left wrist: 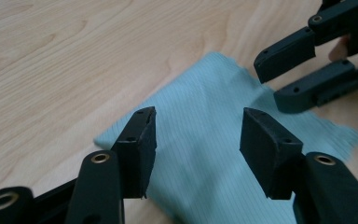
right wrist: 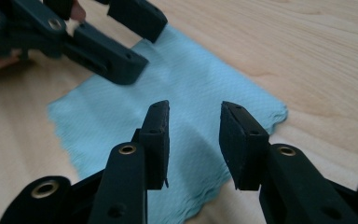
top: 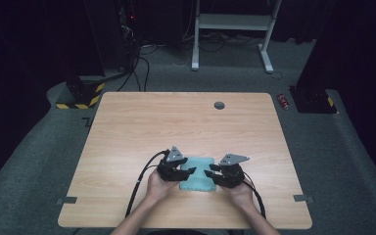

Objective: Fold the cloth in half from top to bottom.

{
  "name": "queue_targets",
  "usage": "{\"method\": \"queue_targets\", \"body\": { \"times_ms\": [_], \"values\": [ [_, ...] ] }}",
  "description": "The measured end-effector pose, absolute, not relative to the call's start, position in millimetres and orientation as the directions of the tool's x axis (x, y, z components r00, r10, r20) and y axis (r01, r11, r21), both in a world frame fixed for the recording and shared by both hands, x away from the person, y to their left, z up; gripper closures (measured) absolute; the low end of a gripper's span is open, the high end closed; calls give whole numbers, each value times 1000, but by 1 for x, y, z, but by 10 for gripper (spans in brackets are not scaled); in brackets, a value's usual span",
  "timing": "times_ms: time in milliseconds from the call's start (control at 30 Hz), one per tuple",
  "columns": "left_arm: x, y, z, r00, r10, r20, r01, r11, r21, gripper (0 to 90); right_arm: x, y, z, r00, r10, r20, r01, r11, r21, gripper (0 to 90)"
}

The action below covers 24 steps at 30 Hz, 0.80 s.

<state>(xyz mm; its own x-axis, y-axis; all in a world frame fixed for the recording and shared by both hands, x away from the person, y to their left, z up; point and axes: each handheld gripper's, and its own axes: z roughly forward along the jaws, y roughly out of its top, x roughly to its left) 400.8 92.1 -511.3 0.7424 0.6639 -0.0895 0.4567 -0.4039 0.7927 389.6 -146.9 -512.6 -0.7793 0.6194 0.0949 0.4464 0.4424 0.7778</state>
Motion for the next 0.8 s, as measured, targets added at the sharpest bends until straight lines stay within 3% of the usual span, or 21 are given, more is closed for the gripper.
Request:
{"method": "queue_targets", "body": {
  "times_ms": [200,533,800],
  "values": [
    [410,89,-525,694,714,-92,499,-385,777,449,410,-140,-518,-726,679,106,480,390,786,602],
    [403,95,-524,706,708,-6,459,-452,765,443,416,-132,-522,-724,689,-1,459,484,745,577],
    [382,132,-513,666,745,-30,471,-389,792,409,403,-168,-514,-671,741,1,480,434,763,544]
  ]
}}
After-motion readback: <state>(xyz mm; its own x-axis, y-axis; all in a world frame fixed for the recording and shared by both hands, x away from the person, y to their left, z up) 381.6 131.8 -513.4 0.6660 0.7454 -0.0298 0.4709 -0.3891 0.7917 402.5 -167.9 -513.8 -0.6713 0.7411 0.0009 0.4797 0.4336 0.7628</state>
